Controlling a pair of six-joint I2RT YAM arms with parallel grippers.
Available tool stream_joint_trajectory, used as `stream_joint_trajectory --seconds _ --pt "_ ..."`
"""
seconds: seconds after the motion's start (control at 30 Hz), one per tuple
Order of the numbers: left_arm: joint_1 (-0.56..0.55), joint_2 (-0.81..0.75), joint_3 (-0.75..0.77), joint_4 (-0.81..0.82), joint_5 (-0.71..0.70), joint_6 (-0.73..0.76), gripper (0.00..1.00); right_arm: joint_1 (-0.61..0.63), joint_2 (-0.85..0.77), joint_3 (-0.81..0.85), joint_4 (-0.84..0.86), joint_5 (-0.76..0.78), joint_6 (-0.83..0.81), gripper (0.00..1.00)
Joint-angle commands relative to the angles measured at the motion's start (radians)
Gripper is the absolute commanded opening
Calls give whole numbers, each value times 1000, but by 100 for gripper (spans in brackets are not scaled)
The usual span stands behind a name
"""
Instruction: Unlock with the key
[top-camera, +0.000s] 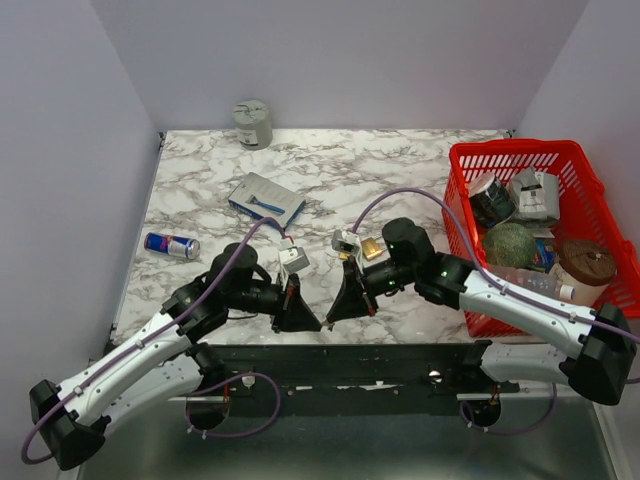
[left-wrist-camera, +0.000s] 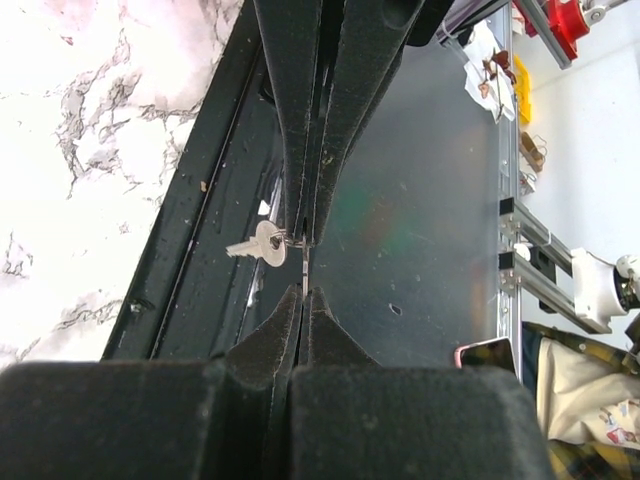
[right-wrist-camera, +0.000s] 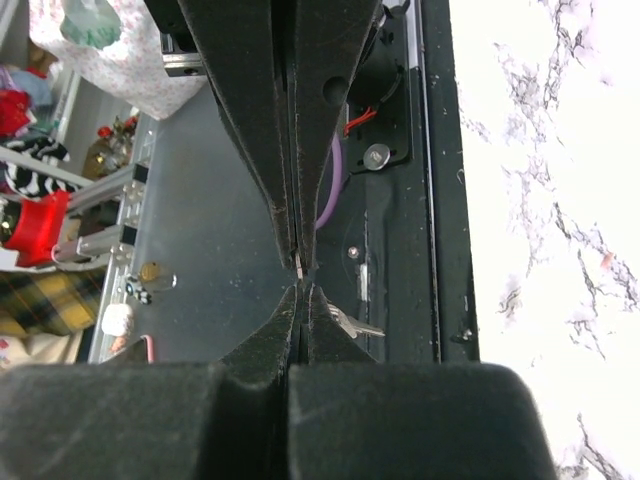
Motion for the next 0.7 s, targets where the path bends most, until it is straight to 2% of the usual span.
stream_joint_trajectory --seconds 0.0,0.03,0.07,0.13,0.17,0.33,0.47,0.5,0.67 --pt "-1 -33 20 55 -85 -3 7 11 -28 -47 79 18 78 1" --pt "-1 -56 20 61 -118 -4 22 9 -34 -54 124 50 99 1" --pt "1 -72 12 72 -181 -10 54 11 -41 -73 161 64 154 1" --pt "1 -137 0 121 -238 -13 69 11 -61 -99 260 97 206 1" --pt "-1 -158 -17 138 -261 -29 81 9 -72 -114 297 113 252 1" --pt "1 -275 -104 302 -439 -134 84 9 -153 -258 594 275 386 1" --pt "-1 -332 -209 498 -531 -259 80 9 -201 -309 708 404 424 1" --pt "-1 -336 -248 590 -542 -283 79 11 -206 -314 730 426 431 1" --pt "-4 -284 -315 798 -567 -386 74 11 -203 -315 825 547 466 1"
